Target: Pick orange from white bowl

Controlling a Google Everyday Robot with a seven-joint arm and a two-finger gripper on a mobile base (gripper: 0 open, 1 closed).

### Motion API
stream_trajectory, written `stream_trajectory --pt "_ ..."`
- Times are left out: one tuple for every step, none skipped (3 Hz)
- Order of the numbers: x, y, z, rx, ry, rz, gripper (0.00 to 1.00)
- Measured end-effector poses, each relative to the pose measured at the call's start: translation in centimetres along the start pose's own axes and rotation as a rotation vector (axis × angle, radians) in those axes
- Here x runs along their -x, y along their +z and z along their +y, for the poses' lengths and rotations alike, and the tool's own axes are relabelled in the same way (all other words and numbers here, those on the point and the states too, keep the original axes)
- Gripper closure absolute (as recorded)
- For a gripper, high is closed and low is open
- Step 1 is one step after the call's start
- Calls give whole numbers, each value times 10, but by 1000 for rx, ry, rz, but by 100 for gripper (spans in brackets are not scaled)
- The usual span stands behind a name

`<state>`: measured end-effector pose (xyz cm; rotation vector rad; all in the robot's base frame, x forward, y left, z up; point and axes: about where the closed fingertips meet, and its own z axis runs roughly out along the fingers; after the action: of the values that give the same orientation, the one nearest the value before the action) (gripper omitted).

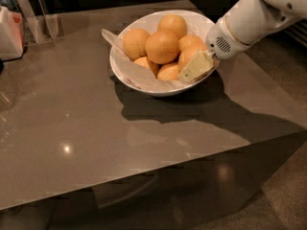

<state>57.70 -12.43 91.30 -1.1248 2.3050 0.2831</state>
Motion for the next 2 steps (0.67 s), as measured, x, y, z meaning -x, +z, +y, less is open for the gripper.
stream_trajectory --pt "1 -2 0 0 0 0 59" --pt "10 -6 6 -12 -44 -53 83"
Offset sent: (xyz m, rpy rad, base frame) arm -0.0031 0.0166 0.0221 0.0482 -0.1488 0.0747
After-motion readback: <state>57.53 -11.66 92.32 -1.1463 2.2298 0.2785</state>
